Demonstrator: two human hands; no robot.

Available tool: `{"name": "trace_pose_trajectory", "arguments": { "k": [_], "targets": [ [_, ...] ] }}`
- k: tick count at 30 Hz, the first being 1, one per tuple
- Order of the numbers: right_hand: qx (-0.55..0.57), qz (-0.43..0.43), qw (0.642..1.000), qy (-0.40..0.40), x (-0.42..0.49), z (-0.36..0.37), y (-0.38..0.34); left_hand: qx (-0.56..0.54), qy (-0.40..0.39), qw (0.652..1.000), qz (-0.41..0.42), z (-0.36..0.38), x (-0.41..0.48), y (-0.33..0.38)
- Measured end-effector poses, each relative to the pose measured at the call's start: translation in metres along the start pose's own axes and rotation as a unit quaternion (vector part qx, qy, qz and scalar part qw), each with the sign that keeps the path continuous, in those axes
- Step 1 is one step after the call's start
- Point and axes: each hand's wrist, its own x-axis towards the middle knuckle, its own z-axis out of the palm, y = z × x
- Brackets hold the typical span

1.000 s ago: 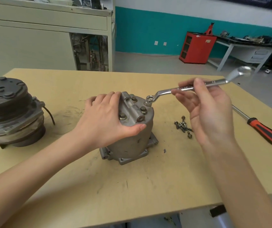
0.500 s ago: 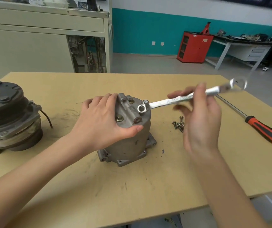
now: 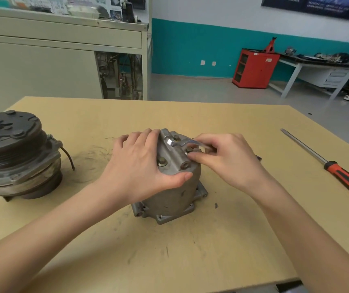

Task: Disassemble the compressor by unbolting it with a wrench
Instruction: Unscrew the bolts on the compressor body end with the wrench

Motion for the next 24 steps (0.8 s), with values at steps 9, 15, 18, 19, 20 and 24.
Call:
{"name": "trace_pose_trajectory", "arguments": {
  "k": [9,15,18,19,20,24],
  "targets": [
    [0.048,0.110,0.989,0.083,0.025,-0.048,0.041,-0.007,-0.018,1.000,0.006,0.000,0.000,-0.002],
    [-0.105,0.331,0.937,-0.042,0.016,-0.033,0.147,-0.139,-0.160,0.974,0.077,-0.021,0.021,-0.030],
    [-0.135,0.374,0.916,-0.055,0.014,-0.028,0.178,-0.134,-0.201,0.966,0.097,-0.037,0.029,-0.045],
    [-0.133,0.379,0.914,-0.061,0.015,-0.025,0.184,-0.138,-0.198,0.966,0.092,-0.040,0.029,-0.046],
    [-0.128,0.380,0.913,-0.067,0.015,-0.021,0.189,-0.151,-0.188,0.967,0.079,-0.043,0.026,-0.043],
    [-0.129,0.372,0.917,-0.065,0.020,-0.013,0.183,-0.130,-0.106,0.986,-0.026,-0.038,0.021,-0.004]
  ]
}}
